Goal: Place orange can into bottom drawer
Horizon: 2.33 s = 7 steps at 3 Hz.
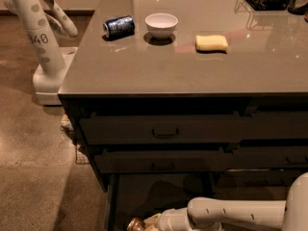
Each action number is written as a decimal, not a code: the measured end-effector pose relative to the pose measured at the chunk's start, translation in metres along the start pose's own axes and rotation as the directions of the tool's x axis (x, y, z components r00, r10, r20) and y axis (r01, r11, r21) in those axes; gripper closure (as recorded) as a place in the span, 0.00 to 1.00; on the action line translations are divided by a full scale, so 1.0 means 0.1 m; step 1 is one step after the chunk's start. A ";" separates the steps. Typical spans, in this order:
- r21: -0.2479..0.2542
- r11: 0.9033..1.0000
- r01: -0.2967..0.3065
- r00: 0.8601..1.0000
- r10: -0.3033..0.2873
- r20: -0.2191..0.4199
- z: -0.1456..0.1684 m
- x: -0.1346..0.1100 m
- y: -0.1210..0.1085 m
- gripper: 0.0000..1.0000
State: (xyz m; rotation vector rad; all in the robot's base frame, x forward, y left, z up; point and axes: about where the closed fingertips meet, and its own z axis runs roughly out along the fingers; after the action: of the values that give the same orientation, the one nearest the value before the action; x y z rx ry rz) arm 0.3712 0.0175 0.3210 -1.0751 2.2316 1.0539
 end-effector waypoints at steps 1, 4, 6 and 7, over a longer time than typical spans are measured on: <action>0.031 0.999 -0.024 1.000 0.024 -0.013 0.12 0.16 -0.27 1.00; 0.083 0.995 -0.056 0.997 0.060 -0.040 0.31 0.40 -0.82 0.80; 0.076 0.996 -0.056 0.997 0.060 -0.040 0.34 0.40 -0.79 0.30; 0.080 0.995 -0.058 0.998 0.061 -0.036 0.34 0.40 -0.79 0.07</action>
Offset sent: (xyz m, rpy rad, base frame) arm 0.0452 -0.0297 -0.0851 -0.0748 0.0218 -0.0732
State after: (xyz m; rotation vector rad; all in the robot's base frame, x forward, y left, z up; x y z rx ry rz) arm 0.4121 -0.0057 0.2389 -1.0101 2.3284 0.9678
